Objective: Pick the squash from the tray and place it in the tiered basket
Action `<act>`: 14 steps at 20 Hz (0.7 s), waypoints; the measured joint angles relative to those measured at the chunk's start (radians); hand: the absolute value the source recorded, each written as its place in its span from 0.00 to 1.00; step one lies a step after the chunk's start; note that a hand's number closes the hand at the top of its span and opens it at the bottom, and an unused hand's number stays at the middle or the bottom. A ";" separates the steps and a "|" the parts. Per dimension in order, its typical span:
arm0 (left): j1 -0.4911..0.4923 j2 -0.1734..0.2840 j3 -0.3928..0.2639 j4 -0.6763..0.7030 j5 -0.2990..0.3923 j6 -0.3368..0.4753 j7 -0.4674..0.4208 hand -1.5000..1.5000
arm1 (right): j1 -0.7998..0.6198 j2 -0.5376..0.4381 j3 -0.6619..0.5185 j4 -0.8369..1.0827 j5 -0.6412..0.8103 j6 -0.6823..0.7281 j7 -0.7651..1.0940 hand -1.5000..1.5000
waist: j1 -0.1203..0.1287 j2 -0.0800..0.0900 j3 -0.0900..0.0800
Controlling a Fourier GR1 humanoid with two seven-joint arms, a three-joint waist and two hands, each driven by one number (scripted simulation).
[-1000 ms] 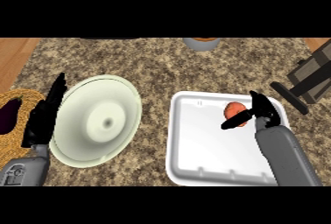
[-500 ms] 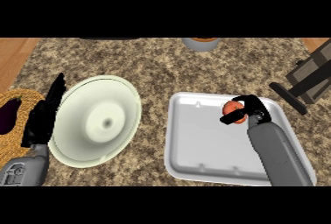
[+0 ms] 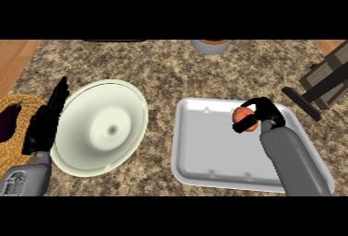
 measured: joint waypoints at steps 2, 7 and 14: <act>-0.001 -0.004 0.003 0.005 -0.004 0.004 -0.004 0.50 | 0.013 0.009 -0.015 -0.036 -0.015 -0.006 0.006 1.00 | -0.001 0.002 0.003; 0.002 0.001 0.008 -0.021 0.004 -0.015 0.025 0.50 | 0.006 0.031 -0.039 -0.124 0.005 -0.075 0.057 1.00 | 0.001 0.004 0.009; -0.035 -0.021 -0.035 -0.024 -0.012 -0.023 0.024 0.50 | -0.388 -0.074 -0.120 0.009 0.192 -0.163 0.198 1.00 | 0.069 0.023 0.006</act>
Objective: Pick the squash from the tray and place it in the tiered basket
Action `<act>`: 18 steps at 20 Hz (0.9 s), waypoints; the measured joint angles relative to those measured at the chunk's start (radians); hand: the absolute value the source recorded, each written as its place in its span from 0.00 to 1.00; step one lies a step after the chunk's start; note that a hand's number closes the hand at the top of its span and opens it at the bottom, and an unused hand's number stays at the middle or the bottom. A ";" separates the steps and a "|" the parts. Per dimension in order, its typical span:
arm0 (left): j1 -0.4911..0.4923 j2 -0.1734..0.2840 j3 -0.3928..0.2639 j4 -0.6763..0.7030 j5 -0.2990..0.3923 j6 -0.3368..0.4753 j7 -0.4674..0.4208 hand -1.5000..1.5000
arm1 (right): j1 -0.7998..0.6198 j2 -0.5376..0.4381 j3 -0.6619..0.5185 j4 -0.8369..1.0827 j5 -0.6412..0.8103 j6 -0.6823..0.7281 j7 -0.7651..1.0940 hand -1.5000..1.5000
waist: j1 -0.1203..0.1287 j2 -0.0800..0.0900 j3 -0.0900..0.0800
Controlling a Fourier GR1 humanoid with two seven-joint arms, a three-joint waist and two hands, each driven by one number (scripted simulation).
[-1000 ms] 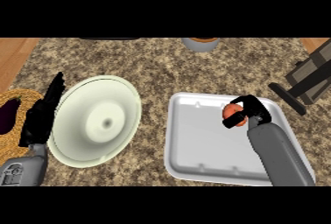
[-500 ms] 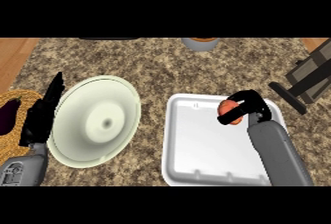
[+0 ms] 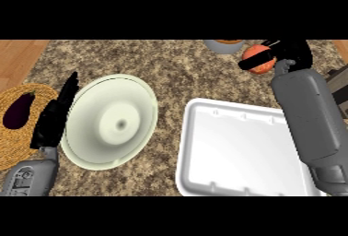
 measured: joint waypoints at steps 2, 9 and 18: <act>-0.015 0.002 -0.004 0.000 -0.005 -0.001 0.003 0.50 | -0.094 -0.038 -0.016 0.043 0.067 -0.025 0.012 1.00 | 0.013 0.005 -0.001; -0.036 -0.009 -0.023 0.009 -0.020 0.002 -0.001 0.50 | -0.374 -0.162 -0.008 0.201 0.333 -0.086 0.036 1.00 | 0.032 0.011 -0.002; -0.043 -0.003 -0.001 0.034 -0.015 0.007 -0.003 0.50 | -0.649 -0.276 0.001 0.478 0.542 -0.063 0.034 1.00 | 0.015 0.010 0.000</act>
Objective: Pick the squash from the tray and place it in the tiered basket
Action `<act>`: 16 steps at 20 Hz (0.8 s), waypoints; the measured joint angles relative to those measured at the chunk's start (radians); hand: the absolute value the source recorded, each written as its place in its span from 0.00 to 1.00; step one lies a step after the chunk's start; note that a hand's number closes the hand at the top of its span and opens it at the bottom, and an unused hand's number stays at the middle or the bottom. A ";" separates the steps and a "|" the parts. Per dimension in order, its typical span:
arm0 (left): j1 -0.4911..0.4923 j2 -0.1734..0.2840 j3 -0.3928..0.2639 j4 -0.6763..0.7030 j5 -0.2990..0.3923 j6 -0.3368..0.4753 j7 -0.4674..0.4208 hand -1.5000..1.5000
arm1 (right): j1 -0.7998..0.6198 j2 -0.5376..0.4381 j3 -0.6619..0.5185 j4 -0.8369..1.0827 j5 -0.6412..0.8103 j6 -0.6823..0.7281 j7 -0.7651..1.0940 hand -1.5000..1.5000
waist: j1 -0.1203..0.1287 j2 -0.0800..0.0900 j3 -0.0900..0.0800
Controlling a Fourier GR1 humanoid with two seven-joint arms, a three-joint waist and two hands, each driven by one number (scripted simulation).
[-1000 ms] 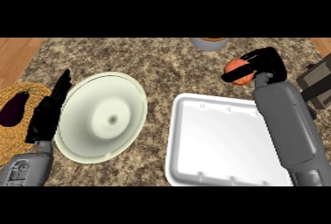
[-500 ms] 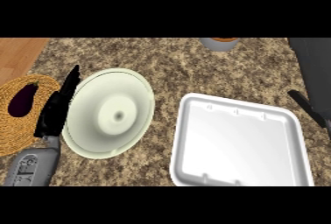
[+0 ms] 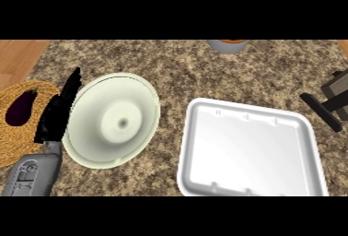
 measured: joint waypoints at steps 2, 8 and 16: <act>0.001 -0.005 -0.003 -0.002 -0.002 0.002 0.002 0.50 | -0.054 -0.017 -0.017 0.056 0.009 0.011 -0.007 1.00 | -0.002 -0.001 0.001; 0.009 -0.005 0.005 0.007 0.000 0.005 -0.008 0.50 | -0.123 -0.061 -0.069 0.186 0.013 -0.009 -0.059 1.00 | -0.012 0.001 0.002; 0.025 -0.006 0.005 -0.010 -0.007 0.011 -0.013 0.50 | -0.124 -0.159 -0.041 0.328 0.082 0.017 -0.114 1.00 | -0.018 0.001 0.003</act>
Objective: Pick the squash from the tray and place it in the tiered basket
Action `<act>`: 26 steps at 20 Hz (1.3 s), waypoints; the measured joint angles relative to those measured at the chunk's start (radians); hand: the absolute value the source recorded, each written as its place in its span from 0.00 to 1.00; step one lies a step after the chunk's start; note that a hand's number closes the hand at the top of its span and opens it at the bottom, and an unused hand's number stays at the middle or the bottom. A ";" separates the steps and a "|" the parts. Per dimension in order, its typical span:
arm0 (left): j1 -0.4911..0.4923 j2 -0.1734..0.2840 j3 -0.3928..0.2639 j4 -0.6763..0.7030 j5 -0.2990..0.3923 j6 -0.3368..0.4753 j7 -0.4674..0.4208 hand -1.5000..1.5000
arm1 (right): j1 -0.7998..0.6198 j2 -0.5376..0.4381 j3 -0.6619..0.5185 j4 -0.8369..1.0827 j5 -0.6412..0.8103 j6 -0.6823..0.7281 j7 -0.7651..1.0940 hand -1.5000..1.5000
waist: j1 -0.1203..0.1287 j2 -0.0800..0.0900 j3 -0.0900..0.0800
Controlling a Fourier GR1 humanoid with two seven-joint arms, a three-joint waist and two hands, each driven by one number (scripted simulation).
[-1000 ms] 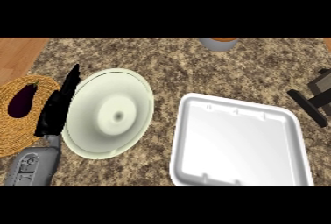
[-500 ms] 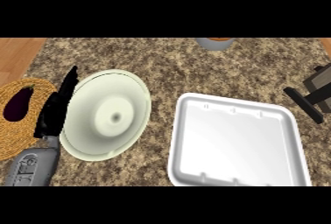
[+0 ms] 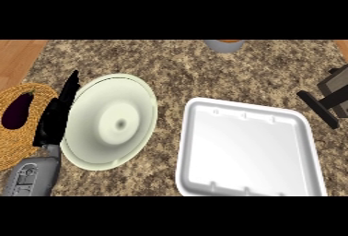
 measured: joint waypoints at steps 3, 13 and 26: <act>0.000 0.001 0.002 -0.006 0.004 -0.003 0.008 0.50 | -0.010 -0.039 0.036 0.045 0.046 0.061 -0.003 1.00 | -0.004 -0.002 0.000; 0.025 0.014 0.023 -0.019 0.019 -0.017 0.003 0.50 | 0.024 -0.142 0.044 0.094 0.068 0.132 -0.105 1.00 | -0.020 -0.009 0.001; 0.031 0.014 0.032 -0.024 0.017 -0.017 0.015 0.50 | 0.135 -0.170 -0.144 0.085 -0.119 0.071 -0.154 0.00 | -0.035 -0.014 0.002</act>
